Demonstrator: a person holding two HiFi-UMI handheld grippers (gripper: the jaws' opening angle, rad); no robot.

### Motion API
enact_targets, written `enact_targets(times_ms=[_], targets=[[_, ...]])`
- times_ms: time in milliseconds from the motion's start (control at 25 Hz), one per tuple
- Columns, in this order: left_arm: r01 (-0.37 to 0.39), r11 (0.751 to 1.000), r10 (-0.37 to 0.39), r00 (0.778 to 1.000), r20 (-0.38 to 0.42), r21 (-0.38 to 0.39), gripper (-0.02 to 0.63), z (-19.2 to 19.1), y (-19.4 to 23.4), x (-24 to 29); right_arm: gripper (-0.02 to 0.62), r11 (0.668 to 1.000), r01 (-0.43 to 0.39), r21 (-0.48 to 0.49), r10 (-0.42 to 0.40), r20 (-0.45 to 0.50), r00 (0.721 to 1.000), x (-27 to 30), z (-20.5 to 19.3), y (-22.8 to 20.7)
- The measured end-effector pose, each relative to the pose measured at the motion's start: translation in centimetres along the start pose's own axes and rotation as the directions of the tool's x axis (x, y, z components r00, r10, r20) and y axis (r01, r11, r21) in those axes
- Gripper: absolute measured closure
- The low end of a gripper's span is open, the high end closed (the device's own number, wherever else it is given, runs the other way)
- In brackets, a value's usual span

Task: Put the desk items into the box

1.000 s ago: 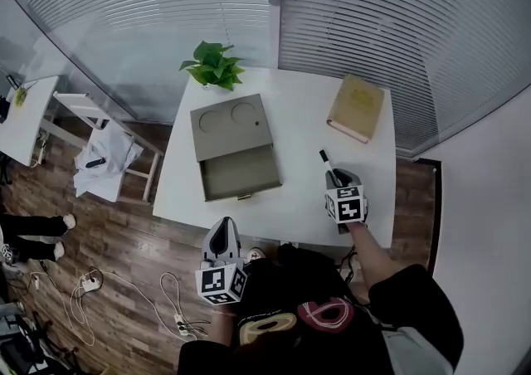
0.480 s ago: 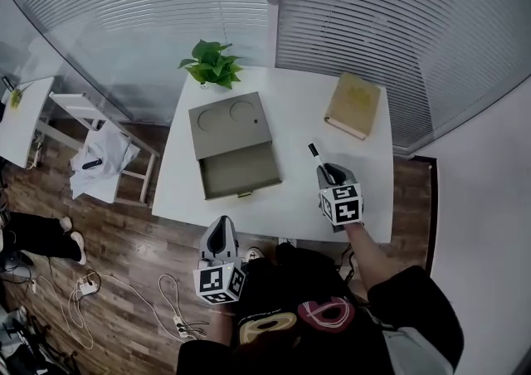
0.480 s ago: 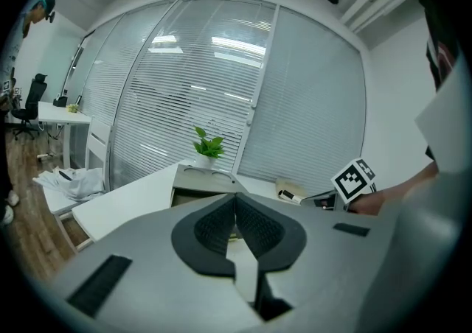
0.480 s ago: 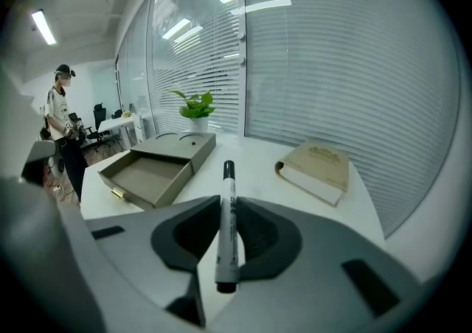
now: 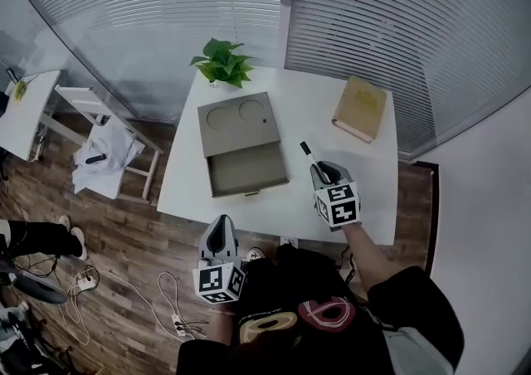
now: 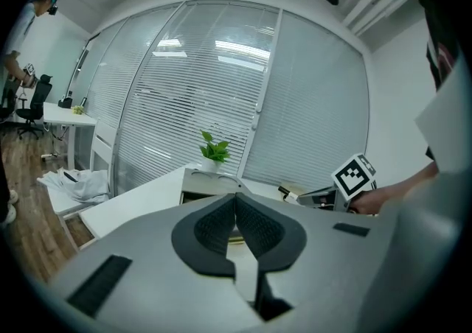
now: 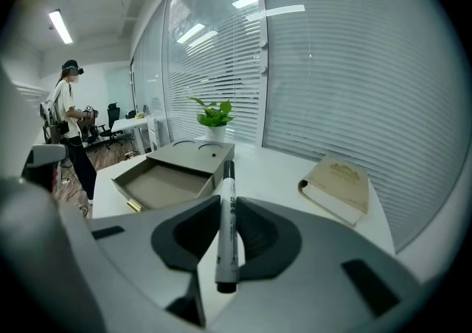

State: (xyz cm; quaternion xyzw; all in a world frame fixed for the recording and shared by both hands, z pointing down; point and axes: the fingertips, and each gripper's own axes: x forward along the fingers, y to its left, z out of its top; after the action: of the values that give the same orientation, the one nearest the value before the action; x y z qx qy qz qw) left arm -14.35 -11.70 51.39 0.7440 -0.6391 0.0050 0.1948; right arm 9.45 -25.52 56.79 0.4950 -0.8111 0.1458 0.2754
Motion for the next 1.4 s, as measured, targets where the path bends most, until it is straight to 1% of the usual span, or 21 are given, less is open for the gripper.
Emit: enact_targets(times_ms=[280, 600, 1040, 1400], targets=[[-0.023, 1.0, 0.023, 1.0, 0.013, -0.007, 0.589, 0.3, 0.9, -0.6, 0.522, 0.997, -0.064, -0.046, 0.064, 0.009, 0.998, 0.9, 1.3, 2.8], [-0.061, 0.998, 0.061, 0.998, 0.032, -0.017, 0.589, 0.6, 1.9, -1.1, 0.522, 0.986, -0.135, -0.096, 0.137, 0.007, 0.991, 2.2, 2.4, 5.7], [-0.123, 0.992, 0.124, 0.991, 0.051, -0.037, 0.589, 0.8, 2.9, -2.2, 0.522, 0.957, -0.233, -0.17, 0.233, -0.02, 0.972, 3.7, 3.3, 9.4], [-0.175, 0.983, 0.178, 0.982, 0.057, -0.053, 0.589, 0.8, 3.7, -2.6, 0.522, 0.927, -0.305, -0.216, 0.3, -0.06, 0.952, 5.5, 3.5, 11.8]])
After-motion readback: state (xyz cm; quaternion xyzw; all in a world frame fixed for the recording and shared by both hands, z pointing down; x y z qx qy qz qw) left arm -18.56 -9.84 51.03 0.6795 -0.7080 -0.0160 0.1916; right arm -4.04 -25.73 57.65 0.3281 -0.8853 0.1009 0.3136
